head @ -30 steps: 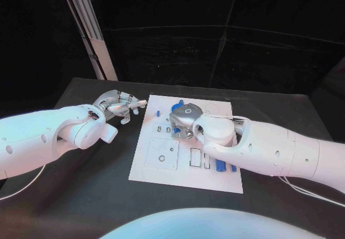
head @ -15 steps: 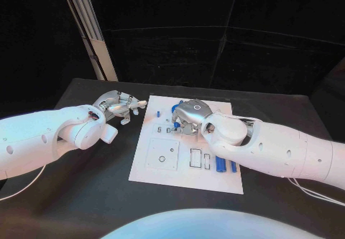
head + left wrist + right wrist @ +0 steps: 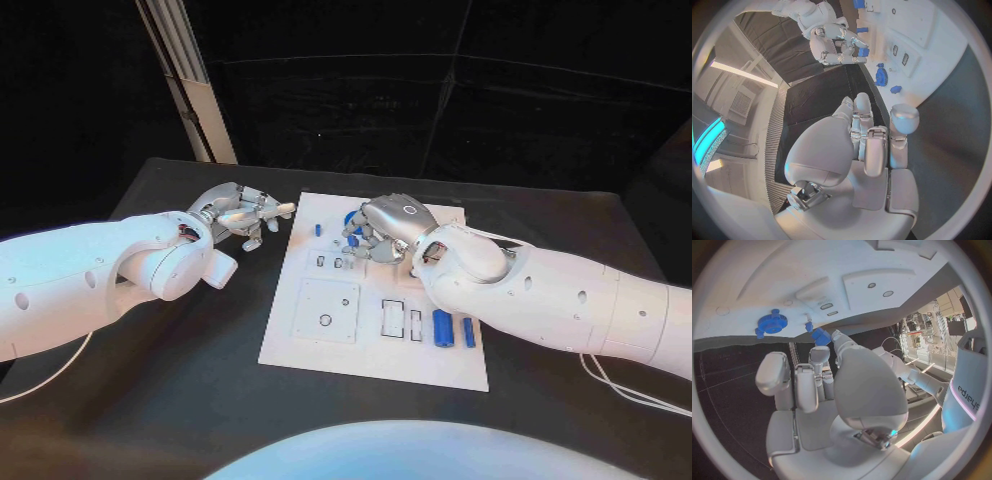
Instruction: Assemble the parts on the task board
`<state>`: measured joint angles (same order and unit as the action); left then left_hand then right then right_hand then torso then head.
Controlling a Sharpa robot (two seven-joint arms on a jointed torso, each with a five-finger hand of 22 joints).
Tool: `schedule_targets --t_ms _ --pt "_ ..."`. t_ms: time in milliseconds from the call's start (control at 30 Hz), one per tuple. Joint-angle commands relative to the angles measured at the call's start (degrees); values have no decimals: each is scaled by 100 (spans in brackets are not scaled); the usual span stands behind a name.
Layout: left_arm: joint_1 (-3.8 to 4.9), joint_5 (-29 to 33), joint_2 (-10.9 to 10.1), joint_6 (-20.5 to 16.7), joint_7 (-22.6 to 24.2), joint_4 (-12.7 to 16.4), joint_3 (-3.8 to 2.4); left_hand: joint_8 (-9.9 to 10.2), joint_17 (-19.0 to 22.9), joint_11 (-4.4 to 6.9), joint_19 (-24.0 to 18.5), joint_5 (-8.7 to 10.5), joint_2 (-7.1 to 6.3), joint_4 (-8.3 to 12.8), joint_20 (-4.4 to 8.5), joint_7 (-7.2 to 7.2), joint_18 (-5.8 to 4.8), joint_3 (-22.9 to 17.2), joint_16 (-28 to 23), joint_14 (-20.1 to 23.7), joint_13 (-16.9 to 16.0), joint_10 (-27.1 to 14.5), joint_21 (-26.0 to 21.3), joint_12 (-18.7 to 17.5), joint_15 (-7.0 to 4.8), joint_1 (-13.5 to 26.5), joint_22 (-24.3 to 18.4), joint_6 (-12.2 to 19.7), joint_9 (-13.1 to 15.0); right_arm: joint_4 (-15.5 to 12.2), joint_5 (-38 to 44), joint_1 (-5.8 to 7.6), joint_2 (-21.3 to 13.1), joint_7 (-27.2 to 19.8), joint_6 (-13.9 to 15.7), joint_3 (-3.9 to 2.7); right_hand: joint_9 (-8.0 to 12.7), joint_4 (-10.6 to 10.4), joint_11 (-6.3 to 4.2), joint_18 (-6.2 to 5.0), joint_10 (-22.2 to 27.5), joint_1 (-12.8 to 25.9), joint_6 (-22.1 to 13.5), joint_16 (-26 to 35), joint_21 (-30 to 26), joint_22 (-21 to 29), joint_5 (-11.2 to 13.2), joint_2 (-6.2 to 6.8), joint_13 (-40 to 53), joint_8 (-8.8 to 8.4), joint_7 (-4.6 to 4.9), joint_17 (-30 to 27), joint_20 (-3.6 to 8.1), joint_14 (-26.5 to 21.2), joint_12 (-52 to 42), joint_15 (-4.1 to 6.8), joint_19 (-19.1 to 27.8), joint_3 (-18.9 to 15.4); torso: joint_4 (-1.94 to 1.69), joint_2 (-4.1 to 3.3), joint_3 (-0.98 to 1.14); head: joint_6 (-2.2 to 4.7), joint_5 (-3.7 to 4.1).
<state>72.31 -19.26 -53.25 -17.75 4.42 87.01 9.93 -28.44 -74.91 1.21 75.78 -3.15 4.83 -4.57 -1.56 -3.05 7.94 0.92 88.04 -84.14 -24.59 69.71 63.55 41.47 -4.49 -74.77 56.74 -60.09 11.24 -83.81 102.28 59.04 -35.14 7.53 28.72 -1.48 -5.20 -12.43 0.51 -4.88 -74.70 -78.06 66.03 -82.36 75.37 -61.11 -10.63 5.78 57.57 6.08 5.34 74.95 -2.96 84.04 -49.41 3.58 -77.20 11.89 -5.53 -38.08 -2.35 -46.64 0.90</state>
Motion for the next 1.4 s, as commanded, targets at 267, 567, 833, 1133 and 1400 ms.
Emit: schedule_targets --t_ms 267,567,833,1133,1400 --pt "10 16 16 24 36 -8 -4 12 -1072 2 -38 -15 -57 -11 -3 27 -55 -33 -27 -484 5 -35 -28 -37 -25 8 -5 20 -10 256 -946 -41 98 -864 495 1 -5 8 5 -91 140 -68 -10 40 -73 99 11 11 -194 15 -2 528 8 369 269 -21 71 49 0 -2 -3 -21 -20" --pt "10 16 21 26 38 -20 -4 13 -1069 2 -39 -15 -56 -14 -3 26 -55 -41 -29 -483 7 -33 -28 -39 -25 11 -4 19 -11 380 -1254 -113 157 -1115 392 1 3 23 22 -125 349 -96 -42 112 -192 286 19 10 -614 -11 19 455 -4 347 839 -36 167 104 -2 6 -3 -32 -27" --pt "10 16 29 31 39 -28 -4 13 -1069 2 -39 -15 -56 -14 -3 26 -55 -41 -29 -483 7 -33 -28 -39 -25 11 -4 19 -11 423 -1365 -131 186 -1130 189 2 9 32 35 -157 528 -109 -58 205 -314 465 40 9 -1125 -39 34 366 -17 323 1528 -48 247 163 0 5 -1 -42 -29" --pt "10 16 31 32 38 -39 -4 13 -1069 2 -39 -15 -56 -14 -3 26 -55 -41 -29 -483 7 -33 -28 -39 -25 11 -4 19 -11 459 -1445 -137 194 -1067 -18 3 34 18 75 -211 486 -106 -133 419 -550 796 58 40 -1624 -148 81 165 -41 276 2207 -76 368 283 3 6 -1 -40 -28" --pt "10 16 28 34 37 -44 -4 13 -1069 2 -39 -15 -56 -14 -3 26 -55 -41 -29 -483 7 -33 -28 -39 -25 11 -4 19 -11 430 -1435 -138 175 -963 -242 8 48 20 97 -239 390 -108 -152 526 -687 972 73 78 -1957 -205 106 75 -57 263 2637 -94 415 362 3 7 0 -48 -24"
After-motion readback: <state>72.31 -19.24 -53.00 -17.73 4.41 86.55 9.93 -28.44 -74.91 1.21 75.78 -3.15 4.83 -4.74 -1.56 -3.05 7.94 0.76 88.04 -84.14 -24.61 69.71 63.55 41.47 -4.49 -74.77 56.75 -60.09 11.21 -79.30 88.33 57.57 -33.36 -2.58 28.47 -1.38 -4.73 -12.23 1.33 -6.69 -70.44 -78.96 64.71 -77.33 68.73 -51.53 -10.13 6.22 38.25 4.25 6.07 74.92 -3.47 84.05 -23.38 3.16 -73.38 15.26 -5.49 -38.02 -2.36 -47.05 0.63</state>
